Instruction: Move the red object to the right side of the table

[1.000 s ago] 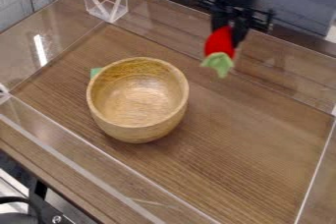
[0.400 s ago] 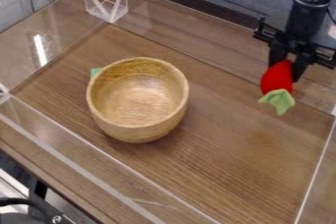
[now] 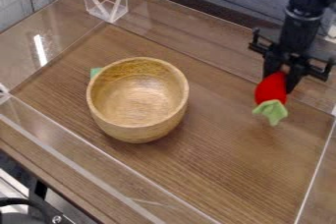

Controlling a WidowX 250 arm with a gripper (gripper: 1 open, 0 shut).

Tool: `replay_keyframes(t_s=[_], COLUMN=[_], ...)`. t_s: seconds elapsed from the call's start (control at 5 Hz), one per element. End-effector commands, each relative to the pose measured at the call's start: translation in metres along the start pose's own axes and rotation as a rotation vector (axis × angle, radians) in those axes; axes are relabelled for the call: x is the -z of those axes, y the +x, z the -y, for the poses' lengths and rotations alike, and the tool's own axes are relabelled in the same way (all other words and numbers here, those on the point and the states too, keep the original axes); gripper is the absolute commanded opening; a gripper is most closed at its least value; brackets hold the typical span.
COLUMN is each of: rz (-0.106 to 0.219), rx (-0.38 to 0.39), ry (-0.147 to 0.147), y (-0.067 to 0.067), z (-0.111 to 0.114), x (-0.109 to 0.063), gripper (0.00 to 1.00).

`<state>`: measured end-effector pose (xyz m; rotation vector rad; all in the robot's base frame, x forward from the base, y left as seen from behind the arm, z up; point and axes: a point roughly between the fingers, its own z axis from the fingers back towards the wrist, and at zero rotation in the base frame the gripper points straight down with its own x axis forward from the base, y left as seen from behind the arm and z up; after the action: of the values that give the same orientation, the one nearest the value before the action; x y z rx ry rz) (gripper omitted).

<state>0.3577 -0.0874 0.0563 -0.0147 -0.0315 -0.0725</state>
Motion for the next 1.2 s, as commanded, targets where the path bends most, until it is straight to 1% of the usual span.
replay_keyframes(t_s=[0.0, 0.2, 0.6, 1.0], rz=[0.051, 0.053, 0.059, 0.063], rx=[-0.002, 0.022, 0.063, 0.08], ry=[-0.015, -0.021, -0.03, -0.036], y=[0.005, 0.003, 0.0, 0.001], z=[-0.007, 0.001, 0.015, 0.022], x=[-0.004, -0.005, -0.013, -0.027], gripper=[0.0, 0.0, 0.0, 0.0])
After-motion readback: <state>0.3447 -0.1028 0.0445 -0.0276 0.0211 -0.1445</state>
